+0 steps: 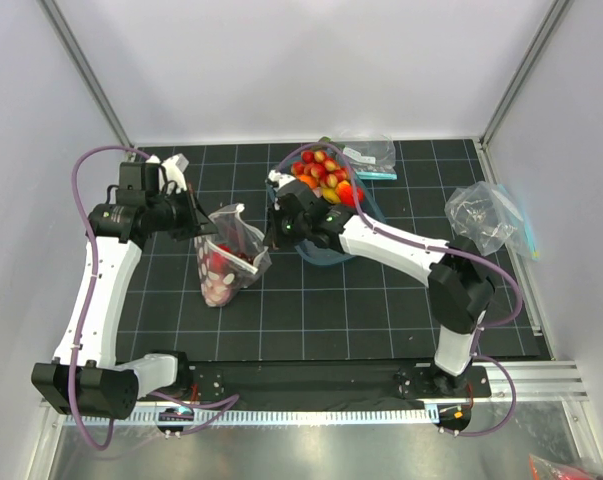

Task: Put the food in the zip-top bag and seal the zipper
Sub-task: Adjust the zipper food storage bag at the center of the board.

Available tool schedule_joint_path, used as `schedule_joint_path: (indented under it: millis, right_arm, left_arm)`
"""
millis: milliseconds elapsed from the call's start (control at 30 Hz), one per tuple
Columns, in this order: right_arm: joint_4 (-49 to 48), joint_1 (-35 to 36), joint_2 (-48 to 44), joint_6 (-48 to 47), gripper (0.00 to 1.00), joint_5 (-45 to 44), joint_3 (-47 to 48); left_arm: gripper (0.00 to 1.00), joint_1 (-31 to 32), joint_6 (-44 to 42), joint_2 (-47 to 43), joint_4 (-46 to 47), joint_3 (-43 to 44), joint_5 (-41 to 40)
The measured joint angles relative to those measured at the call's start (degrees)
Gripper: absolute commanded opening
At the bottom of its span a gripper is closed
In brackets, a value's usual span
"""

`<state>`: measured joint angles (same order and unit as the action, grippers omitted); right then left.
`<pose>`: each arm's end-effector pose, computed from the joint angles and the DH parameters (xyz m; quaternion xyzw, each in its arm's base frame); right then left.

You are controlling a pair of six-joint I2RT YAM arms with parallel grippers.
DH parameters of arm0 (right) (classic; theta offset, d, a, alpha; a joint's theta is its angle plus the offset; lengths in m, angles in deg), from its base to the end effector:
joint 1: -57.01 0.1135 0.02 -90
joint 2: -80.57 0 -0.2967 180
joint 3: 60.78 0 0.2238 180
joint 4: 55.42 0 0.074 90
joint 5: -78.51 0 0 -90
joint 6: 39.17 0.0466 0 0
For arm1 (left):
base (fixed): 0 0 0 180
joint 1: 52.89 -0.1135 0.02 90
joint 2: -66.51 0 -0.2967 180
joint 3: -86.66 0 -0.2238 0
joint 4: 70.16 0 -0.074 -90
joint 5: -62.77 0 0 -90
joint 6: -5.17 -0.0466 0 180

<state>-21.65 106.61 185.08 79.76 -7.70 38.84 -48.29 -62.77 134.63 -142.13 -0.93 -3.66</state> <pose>0.2643 0.3153 0.3064 -0.1757 0.8836 0.2971 0.3163 0.1899 -0.0340 0.3946 -0.0657 0.9135 -0.2668 0.2999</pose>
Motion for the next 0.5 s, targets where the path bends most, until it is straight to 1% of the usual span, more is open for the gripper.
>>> schedule_joint_path:
  millis: [100, 200, 300, 367, 500]
  right_arm:
    - [0.3, 0.0, -1.5, 0.0, 0.01, -0.2, -1.1]
    - [3.0, 0.2, -4.5, -0.2, 0.01, -1.6, -1.0]
    - [8.2, 1.2, -6.8, -0.7, 0.01, -4.1, 3.8]
    - [9.8, 2.5, -8.5, -1.2, 0.01, -6.1, 7.2]
    - [11.1, 5.2, -14.3, -1.8, 0.01, -8.9, 8.4]
  left_arm:
    - [0.00, 0.3, 0.0, 0.0, 0.0, 0.0, -0.5]
    - [0.00, 0.7, -0.1, 0.2, -0.5, 0.1, -1.9]
    - [0.00, 0.8, -0.2, 0.7, -1.5, 1.2, -3.2]
    - [0.00, 0.8, -0.2, 0.8, -1.7, 1.9, -3.7]
    - [0.00, 0.8, -0.2, 0.7, -1.7, 2.6, -4.4]
